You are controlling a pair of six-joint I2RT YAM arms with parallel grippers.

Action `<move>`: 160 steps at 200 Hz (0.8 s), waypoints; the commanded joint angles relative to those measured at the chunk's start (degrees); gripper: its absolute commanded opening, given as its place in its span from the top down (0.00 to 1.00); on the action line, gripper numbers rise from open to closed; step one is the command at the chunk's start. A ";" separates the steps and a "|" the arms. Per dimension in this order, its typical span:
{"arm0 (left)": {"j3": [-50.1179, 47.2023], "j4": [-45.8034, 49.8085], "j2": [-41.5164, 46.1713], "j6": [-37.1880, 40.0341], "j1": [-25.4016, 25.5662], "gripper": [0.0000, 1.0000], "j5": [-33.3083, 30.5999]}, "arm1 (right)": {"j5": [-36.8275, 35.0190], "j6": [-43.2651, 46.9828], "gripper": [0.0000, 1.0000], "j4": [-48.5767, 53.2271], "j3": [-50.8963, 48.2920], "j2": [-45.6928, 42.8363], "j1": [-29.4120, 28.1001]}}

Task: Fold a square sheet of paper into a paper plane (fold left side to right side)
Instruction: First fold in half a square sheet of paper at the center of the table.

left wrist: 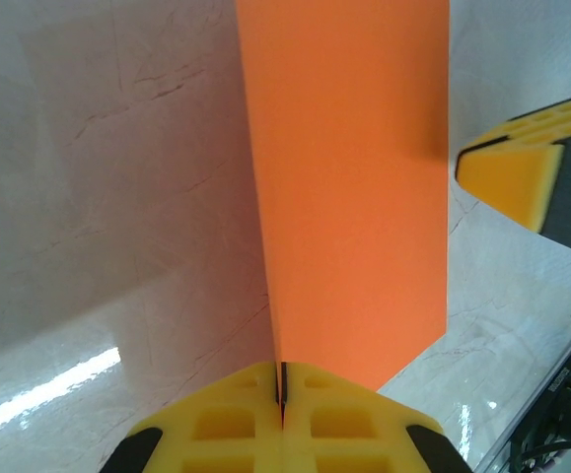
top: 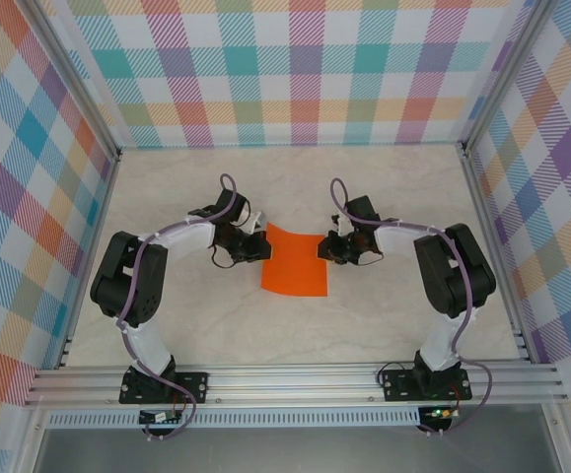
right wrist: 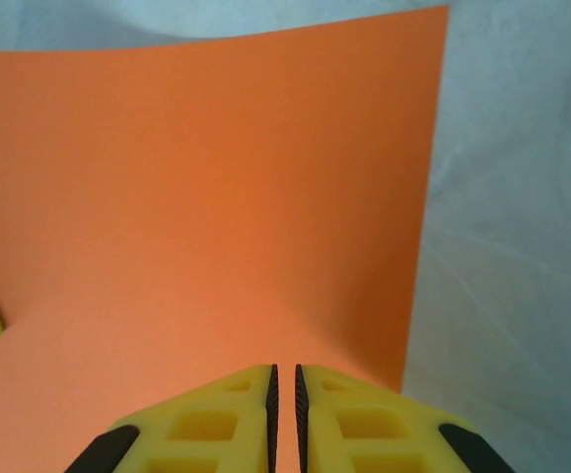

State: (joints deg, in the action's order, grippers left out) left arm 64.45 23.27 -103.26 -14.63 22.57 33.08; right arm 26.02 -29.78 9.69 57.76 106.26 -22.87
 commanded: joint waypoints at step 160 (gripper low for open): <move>5.35 -14.07 -3.96 -11.64 7.64 0.43 12.20 | -4.38 1.51 0.83 6.00 -1.01 3.57 -0.59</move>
State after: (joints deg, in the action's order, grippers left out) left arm 68.77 11.29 -104.57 -24.47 29.19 43.88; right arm 24.23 -28.12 12.73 60.07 108.88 -23.27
